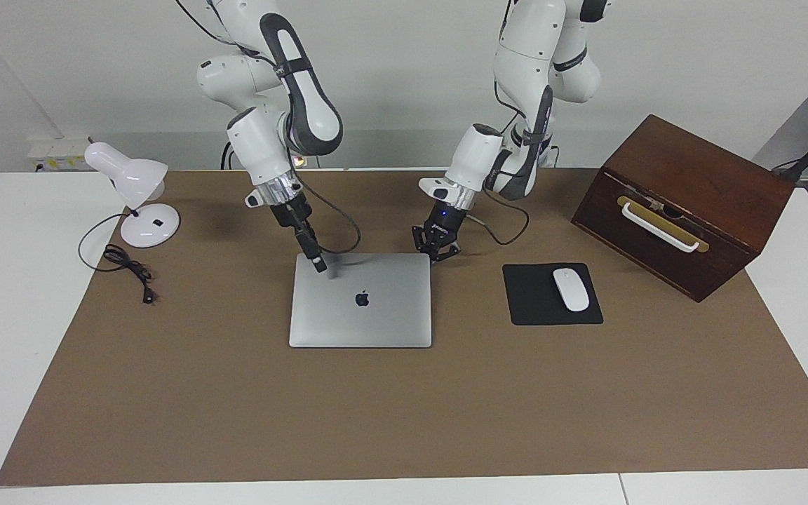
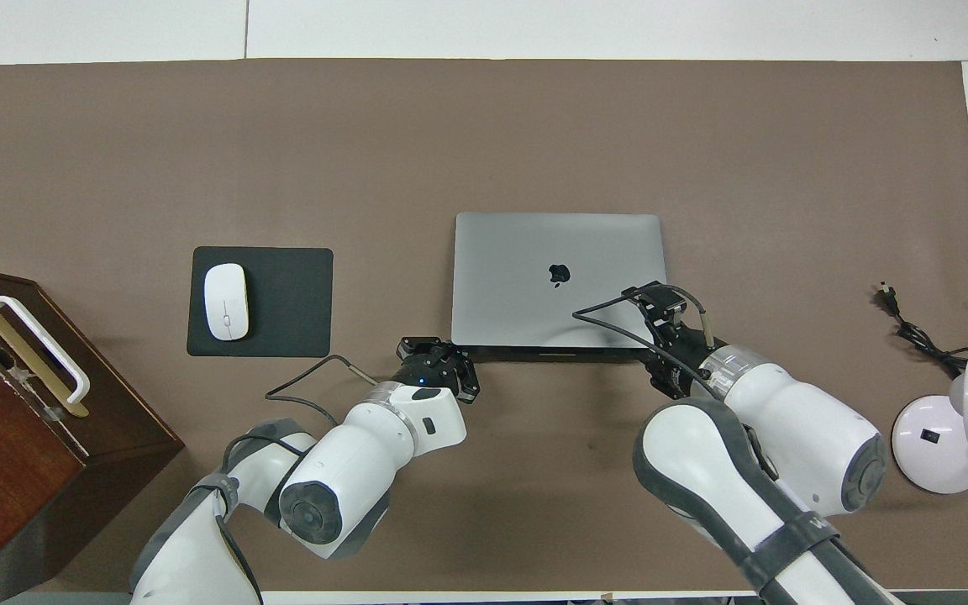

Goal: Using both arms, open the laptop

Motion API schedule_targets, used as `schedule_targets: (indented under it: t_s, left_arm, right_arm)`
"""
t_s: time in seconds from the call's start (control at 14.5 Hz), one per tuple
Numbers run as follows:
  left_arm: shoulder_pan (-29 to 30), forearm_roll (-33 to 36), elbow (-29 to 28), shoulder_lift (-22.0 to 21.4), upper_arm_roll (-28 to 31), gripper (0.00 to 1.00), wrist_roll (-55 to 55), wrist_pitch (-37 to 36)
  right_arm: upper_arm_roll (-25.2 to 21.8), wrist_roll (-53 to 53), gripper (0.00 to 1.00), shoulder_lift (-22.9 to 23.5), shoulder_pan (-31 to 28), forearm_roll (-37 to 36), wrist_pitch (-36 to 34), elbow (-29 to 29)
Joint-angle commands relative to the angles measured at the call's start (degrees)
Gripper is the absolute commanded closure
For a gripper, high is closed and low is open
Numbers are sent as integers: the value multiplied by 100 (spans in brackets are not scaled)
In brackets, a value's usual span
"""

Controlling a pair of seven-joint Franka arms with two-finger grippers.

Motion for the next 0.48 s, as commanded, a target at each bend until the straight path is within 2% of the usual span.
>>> schedule_targets:
  t_s: [0.0, 0.41]
  left_arm:
    - [-83, 95, 88, 185, 112, 100, 60, 104]
    - [-83, 95, 88, 220, 112, 100, 95, 104]
  right_arm:
    - [39, -318, 0, 82, -81, 214, 57, 126]
    - [39, -300, 0, 169, -72, 214, 66, 302]
